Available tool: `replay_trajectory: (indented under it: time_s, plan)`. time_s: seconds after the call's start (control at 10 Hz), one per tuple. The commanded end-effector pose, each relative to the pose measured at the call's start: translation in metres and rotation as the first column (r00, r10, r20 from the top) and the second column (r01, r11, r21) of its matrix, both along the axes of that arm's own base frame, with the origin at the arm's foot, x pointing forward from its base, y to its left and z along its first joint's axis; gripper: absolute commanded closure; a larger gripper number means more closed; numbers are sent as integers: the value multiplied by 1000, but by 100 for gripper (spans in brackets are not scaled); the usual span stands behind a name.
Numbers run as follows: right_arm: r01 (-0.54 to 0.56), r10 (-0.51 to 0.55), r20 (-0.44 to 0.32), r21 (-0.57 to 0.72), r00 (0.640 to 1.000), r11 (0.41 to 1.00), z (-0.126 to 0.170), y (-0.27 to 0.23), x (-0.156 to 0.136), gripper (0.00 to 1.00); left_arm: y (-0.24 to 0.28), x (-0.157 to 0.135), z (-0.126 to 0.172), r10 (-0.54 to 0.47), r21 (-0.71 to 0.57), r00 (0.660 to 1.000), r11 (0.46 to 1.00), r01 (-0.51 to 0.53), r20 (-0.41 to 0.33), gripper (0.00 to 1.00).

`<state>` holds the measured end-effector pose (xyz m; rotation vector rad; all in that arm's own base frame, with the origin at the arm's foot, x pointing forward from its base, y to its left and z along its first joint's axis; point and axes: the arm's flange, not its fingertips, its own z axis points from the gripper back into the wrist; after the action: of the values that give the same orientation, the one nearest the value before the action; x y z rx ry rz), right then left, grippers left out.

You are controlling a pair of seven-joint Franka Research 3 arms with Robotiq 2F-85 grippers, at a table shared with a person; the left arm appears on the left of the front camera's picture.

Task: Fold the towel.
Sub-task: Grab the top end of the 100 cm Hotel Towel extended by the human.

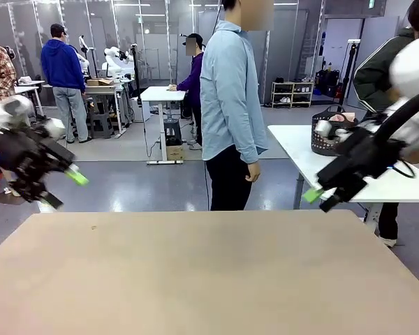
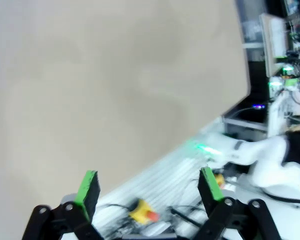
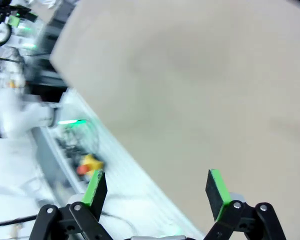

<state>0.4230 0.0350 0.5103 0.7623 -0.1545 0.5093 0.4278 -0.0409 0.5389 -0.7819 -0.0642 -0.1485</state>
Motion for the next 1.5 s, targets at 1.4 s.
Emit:
replay_trajectory:
  time_s: [1.4]
  plan:
    - [224, -301, -17, 706, 953, 671, -28, -218, -113, 0, 271, -110, 12, 488, -624, 852, 730, -280, 188, 0]
